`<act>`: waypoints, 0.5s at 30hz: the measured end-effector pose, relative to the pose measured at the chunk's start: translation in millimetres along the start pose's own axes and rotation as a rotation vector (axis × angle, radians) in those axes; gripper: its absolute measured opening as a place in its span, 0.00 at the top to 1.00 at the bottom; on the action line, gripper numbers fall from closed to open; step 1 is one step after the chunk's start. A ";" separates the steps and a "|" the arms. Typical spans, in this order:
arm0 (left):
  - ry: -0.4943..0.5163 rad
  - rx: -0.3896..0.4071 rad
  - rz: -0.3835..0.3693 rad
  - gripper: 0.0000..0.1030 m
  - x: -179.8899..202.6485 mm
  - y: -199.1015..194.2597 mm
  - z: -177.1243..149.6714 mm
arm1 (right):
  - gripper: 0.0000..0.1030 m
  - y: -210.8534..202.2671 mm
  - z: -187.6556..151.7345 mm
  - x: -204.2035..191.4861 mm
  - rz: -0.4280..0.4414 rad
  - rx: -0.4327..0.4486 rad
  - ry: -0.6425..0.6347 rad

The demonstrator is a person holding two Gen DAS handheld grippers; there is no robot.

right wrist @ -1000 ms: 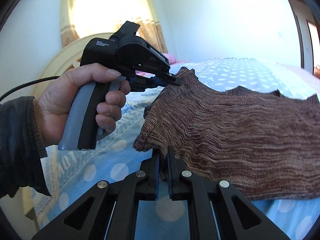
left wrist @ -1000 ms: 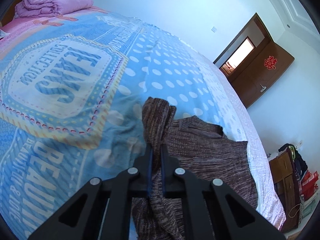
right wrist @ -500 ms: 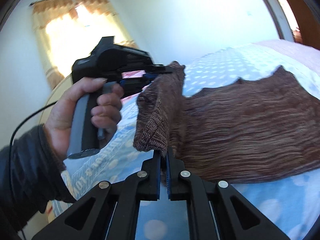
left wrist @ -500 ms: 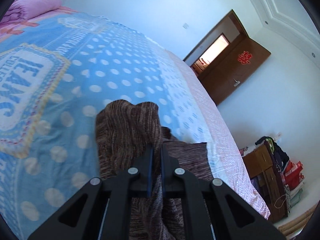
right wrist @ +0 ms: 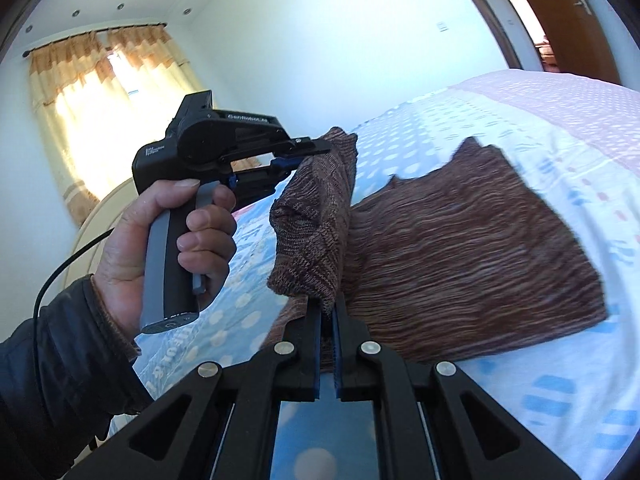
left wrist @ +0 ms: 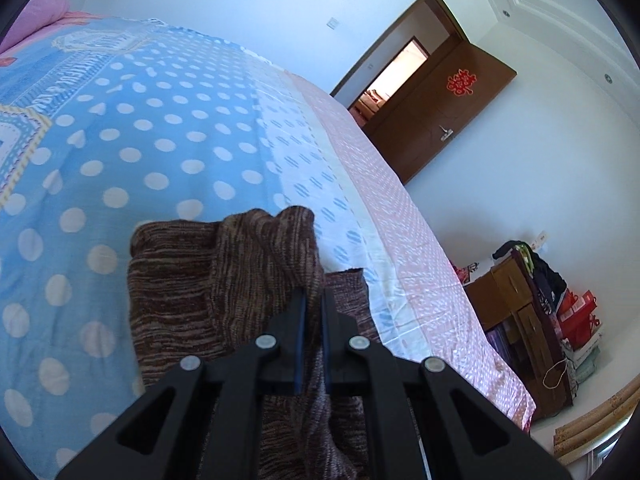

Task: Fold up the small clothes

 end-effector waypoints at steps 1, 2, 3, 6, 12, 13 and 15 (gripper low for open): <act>0.007 -0.005 -0.005 0.94 5.8 3.2 -1.7 | 0.97 -2.2 1.7 4.7 -0.010 0.005 0.011; 0.019 -0.012 -0.010 0.94 12.3 6.8 -3.0 | 0.97 -5.7 2.5 8.4 -0.016 0.008 0.018; 0.034 -0.015 -0.008 0.94 16.9 9.5 -3.8 | 0.97 -11.3 5.1 13.6 -0.024 0.011 0.024; 0.063 -0.030 -0.026 0.94 33.2 19.8 -7.6 | 0.97 -20.7 8.0 25.2 -0.045 0.017 0.052; 0.130 -0.075 -0.010 0.94 56.9 45.5 -24.8 | 0.97 -28.8 9.4 51.5 -0.103 0.025 0.124; 0.136 -0.080 -0.009 0.94 59.5 48.4 -27.6 | 0.97 -29.6 9.3 54.4 -0.110 0.024 0.130; 0.146 -0.090 -0.005 0.94 64.4 54.3 -33.3 | 0.97 -34.2 11.0 59.8 -0.124 0.030 0.146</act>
Point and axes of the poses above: each gripper's, at about its wrist camera, not at the fingertips, and y roughly the way its jaws point, x to its right, z to its top, the point moved 6 cm from there along y, roughly the way its jaws point, and after that the axes turned 15 degrees about x, right-handed, at the moved point
